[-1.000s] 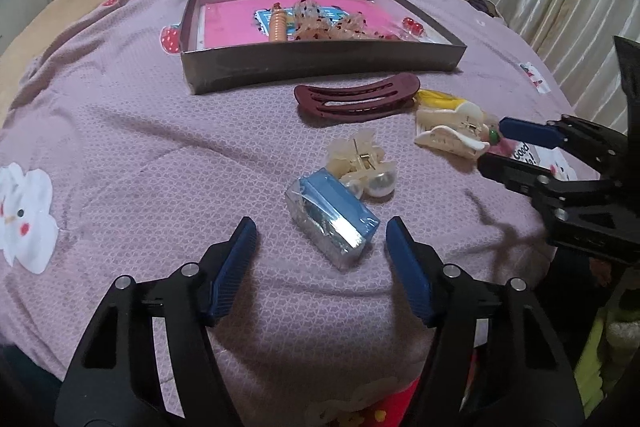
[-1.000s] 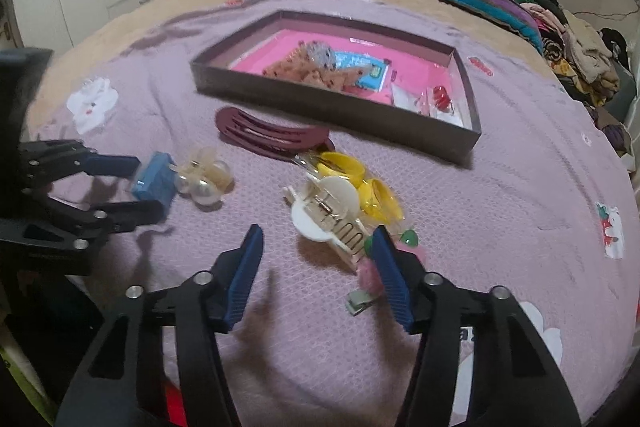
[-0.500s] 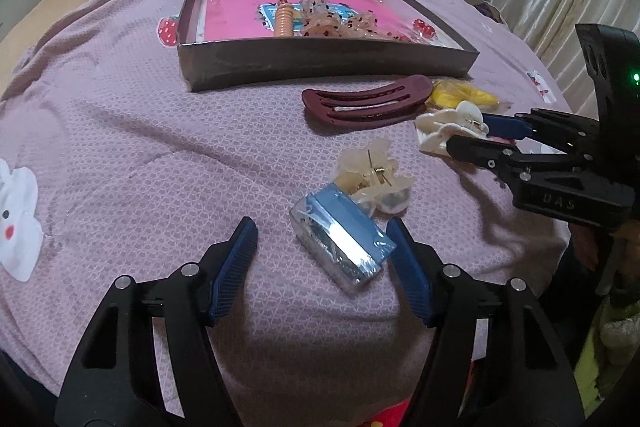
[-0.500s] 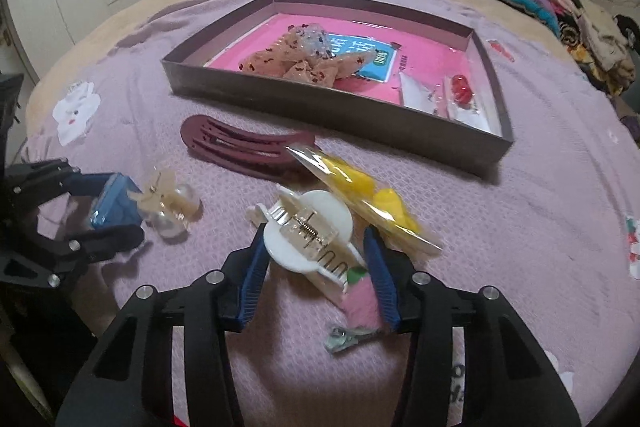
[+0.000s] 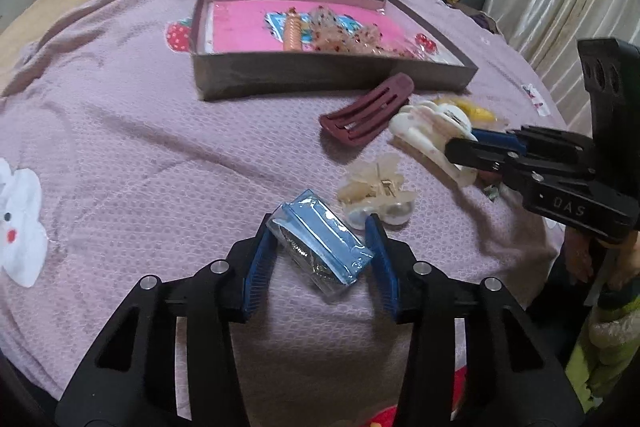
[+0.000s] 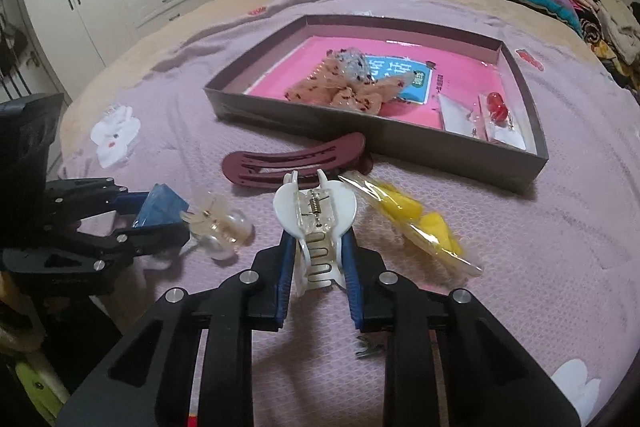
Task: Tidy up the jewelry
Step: 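Carry both items over the tray and open the left tool to drop the packet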
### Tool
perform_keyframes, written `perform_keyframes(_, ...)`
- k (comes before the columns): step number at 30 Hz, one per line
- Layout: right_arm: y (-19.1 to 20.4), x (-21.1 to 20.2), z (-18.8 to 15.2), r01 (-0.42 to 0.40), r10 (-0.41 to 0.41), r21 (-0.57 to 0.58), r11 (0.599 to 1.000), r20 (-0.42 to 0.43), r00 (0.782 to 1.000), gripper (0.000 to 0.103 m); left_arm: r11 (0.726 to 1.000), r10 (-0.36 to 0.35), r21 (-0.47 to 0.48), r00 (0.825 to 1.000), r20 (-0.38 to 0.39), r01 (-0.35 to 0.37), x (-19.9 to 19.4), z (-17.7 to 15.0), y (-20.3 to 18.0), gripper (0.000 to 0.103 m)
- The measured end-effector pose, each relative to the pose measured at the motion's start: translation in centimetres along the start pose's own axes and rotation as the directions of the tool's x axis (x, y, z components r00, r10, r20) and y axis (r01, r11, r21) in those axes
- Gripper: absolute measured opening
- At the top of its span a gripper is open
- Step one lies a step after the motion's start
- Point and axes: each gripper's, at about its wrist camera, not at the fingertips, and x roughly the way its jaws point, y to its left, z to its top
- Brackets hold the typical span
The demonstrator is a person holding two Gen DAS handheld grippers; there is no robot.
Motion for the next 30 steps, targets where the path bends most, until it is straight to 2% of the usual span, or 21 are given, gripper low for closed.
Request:
perform_keyframes(12, 0.4, -3.9, 0.4, -0.052, 0.044, 0.065, 0.997, 0.112, 0.993, 0.022, 0.998, 0.023, -0.063, 0.996, 0.082, -0.018, -3.0, 1.6, 2.2, 0.037)
perform_keyframes(23, -0.2, -6.5, 2.2, -0.021, 0.003, 0.092, 0.996, 0.188, 0.982, 0.022, 0.994, 0.057, -0.105, 0.985, 0.163, -0.040, -5.6, 4.9, 4.1, 0.037)
perform_keyframes(30, -1.1, -7.5, 3.5, -0.001, -0.026, 0.113, 0.994, 0.234, 0.972, 0.022, 0.996, 0.065, -0.073, 0.972, 0.224, -0.050, -6.5, 7.7, 3.4, 0.037)
